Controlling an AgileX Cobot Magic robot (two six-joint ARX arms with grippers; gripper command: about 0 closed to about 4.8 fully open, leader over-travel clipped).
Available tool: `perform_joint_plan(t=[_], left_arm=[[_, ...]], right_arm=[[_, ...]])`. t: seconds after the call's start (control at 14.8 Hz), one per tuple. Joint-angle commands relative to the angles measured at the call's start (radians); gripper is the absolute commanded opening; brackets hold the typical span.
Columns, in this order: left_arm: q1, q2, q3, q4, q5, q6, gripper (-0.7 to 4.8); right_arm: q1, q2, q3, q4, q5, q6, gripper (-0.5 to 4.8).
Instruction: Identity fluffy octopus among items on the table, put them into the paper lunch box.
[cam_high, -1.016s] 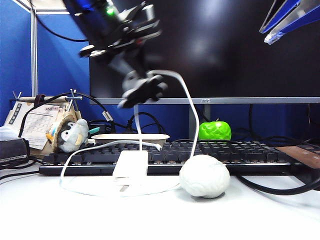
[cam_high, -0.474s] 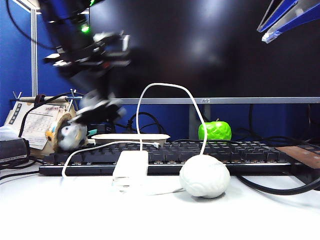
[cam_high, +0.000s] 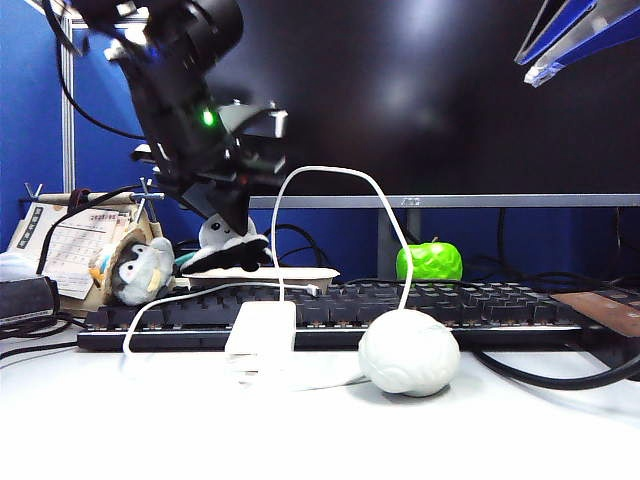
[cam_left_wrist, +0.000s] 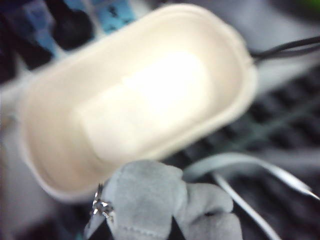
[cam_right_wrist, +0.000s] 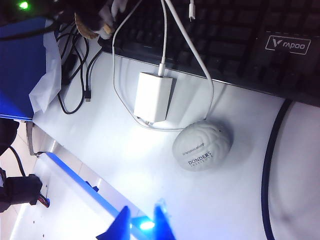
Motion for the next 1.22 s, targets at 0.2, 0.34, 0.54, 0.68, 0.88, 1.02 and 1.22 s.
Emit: perform_joint_plan(t=[0.2,0.34,0.54,0.68,0.88,1.02,1.22], left_arm=[[0.056,0.005,0.006,0.148,-0.014,0.047,1.06],[0.093,0.01,0.008,0.177,-0.004,0.047,1.06],[0.115,0.012,0.008,0.372,0.151,0.051,1.06],[0.114,0.034,0.009,0.491,0.24,0.05,1.06],[0.114,0.105,0.008,0.492,0.254,0.04,1.06],[0.107,0.142,0.008,0.495,0.257,0.04,1.04],[0.103,0.149,0.008,0.564,0.256,0.043,0.57]], right_arm=[[0.001,-0.003,0.004,0.01,-0.004,-0.003,0.67],[0.001,-0.003,0.004,0.011,-0.004,-0.003,0.67],[0.001,-0.003,0.004,0.017,-0.003,-0.003,0.68],[0.001,-0.003,0.004,0.018,-0.003,-0.003,0.67],[0.001,-0.003,0.004,0.018,-0.002,-0.003,0.67],[0.001,-0.003,0.004,0.021,-0.002,-0.003,0.68],[0.001,-0.003,0.004,0.029,0.0,-0.003,0.67]])
